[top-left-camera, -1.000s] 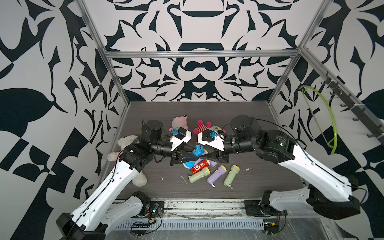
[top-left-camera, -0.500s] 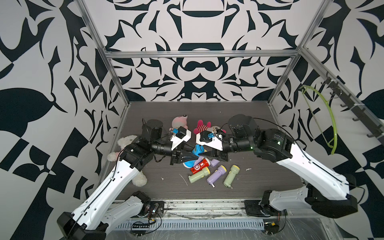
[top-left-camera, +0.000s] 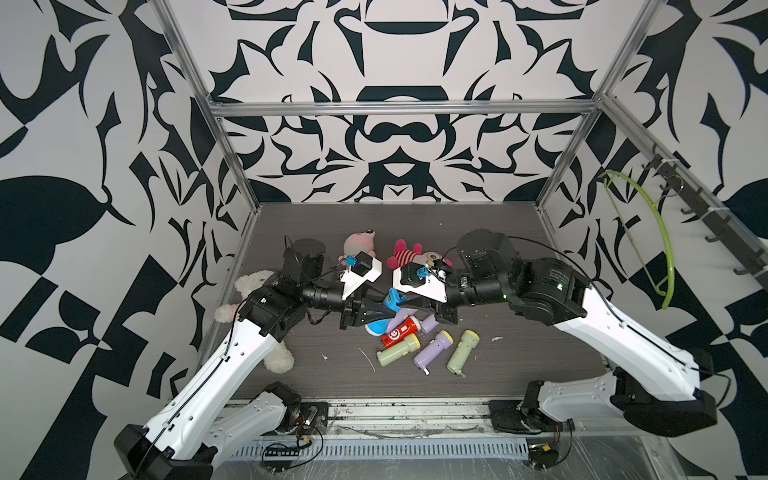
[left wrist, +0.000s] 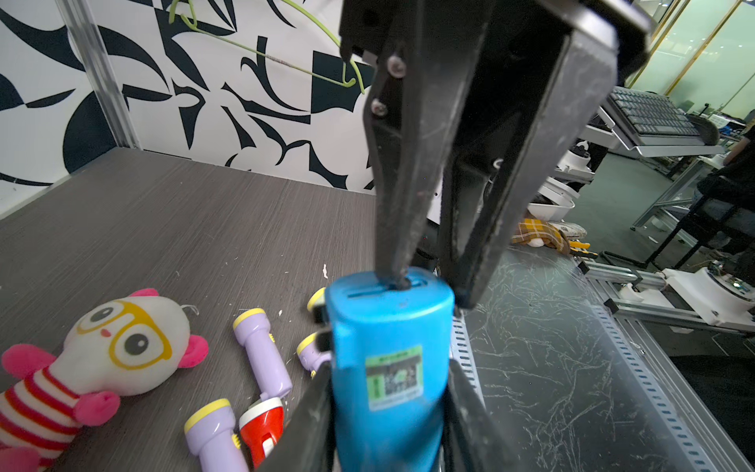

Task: Close the plug at the bottom of the flashlight
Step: Close the plug of the flashlight.

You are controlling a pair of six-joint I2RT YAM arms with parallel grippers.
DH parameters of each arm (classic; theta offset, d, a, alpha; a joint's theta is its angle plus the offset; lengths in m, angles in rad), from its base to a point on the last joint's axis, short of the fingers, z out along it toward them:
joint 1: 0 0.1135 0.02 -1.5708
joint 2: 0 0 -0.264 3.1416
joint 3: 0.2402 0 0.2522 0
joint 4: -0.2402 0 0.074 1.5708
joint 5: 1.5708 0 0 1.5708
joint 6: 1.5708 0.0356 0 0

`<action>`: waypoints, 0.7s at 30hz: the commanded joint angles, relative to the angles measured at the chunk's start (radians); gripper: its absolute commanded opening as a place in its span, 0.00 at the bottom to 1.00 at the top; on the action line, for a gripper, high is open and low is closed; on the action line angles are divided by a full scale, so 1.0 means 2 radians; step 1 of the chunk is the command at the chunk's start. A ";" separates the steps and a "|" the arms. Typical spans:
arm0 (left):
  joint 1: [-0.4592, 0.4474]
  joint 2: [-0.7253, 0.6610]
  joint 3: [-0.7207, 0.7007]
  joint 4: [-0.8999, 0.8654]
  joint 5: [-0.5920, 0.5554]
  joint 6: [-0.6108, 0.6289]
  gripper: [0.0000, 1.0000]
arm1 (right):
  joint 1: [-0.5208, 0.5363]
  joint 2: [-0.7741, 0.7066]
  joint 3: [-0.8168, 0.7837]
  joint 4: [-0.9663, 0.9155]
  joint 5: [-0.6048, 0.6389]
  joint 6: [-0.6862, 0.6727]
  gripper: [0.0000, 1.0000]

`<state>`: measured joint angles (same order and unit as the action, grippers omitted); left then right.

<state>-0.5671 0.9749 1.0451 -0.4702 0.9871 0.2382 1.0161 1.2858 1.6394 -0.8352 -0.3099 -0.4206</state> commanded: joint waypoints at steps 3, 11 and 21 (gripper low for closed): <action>-0.002 -0.015 0.021 0.014 0.017 -0.002 0.00 | 0.000 -0.006 0.009 0.015 -0.008 0.005 0.08; 0.003 -0.023 0.015 0.021 0.011 -0.005 0.00 | 0.000 -0.031 0.000 0.010 -0.022 0.009 0.00; 0.006 -0.031 0.005 0.019 0.014 0.000 0.00 | 0.000 -0.057 -0.007 0.002 -0.004 0.019 0.05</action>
<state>-0.5606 0.9291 1.0466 -0.4496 0.9890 0.2321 1.0161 1.1767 1.6283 -0.8413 -0.3355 -0.3973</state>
